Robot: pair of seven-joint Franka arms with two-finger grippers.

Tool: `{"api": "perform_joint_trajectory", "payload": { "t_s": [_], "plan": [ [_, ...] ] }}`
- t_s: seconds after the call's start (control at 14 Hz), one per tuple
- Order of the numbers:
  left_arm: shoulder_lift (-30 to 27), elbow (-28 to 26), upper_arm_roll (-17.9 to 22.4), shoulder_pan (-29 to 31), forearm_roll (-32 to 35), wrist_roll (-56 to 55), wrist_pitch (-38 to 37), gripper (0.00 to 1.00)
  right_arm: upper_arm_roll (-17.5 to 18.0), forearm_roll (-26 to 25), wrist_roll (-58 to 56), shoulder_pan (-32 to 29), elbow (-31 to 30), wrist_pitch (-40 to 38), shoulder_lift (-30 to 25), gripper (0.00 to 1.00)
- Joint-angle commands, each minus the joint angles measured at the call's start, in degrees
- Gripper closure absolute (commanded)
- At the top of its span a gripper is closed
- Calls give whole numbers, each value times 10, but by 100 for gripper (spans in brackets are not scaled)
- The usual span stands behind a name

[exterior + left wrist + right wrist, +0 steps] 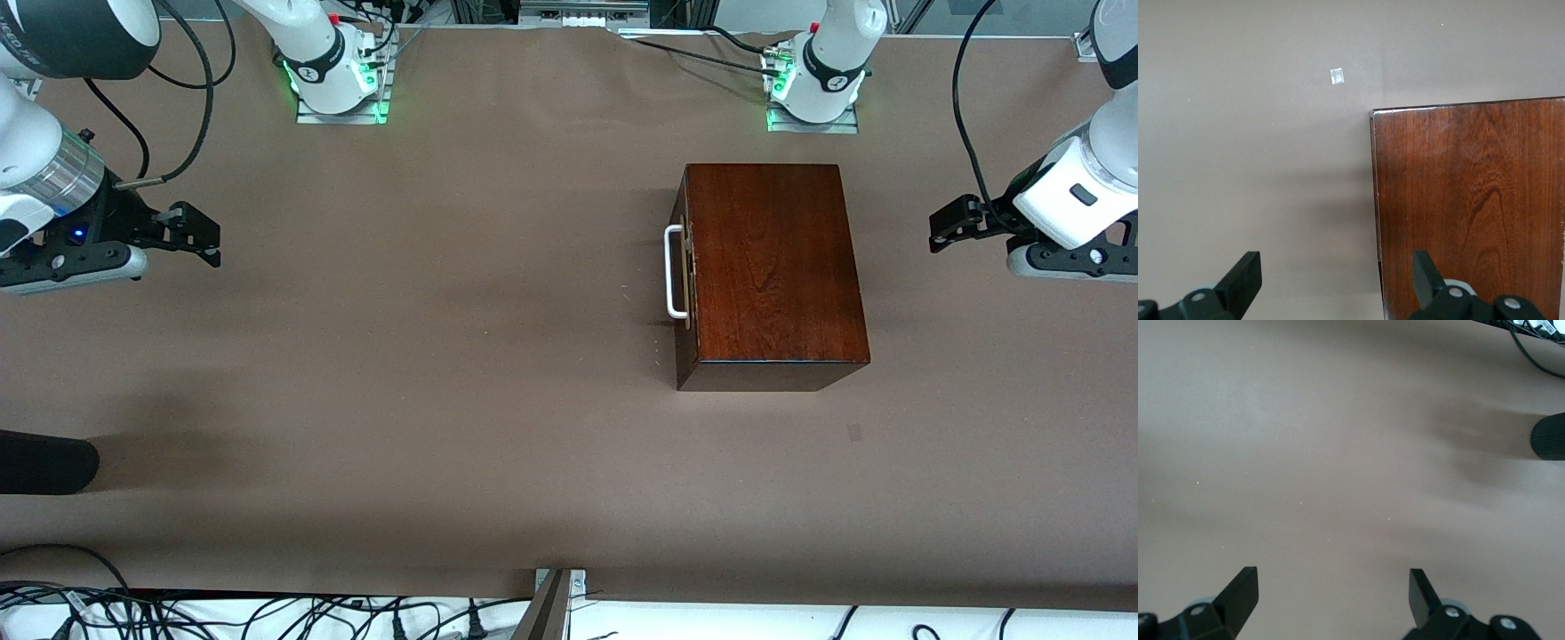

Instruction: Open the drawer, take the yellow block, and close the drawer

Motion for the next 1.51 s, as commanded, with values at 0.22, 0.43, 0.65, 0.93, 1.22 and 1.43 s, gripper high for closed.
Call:
{"api": "perform_joint_trajectory", "payload": {
  "t_s": [0.22,0.43,0.65,0.93,1.22,1.43],
  "plan": [
    [9,21,3,-2,-14,-2,-16,0,1,6,6,0,3,-5,-4,0],
    [9,21,3,-1,-14,-2,-17,0,2,6,6,0,3,-6,-4,0],
    [9,21,3,-3,-14,-2,-17,0,1,6,6,0,3,-4,-3,0],
    [9,22,3,-3,-14,-2,-17,0,2,6,6,0,4,-2,-3,0],
    [9,22,3,-3,-14,-3,-18,0,1,6,6,0,3,-1,-3,0],
    [9,32,0,-17,-14,-3,-18,0,2,6,6,0,4,-1,-3,0]
  ]
}}
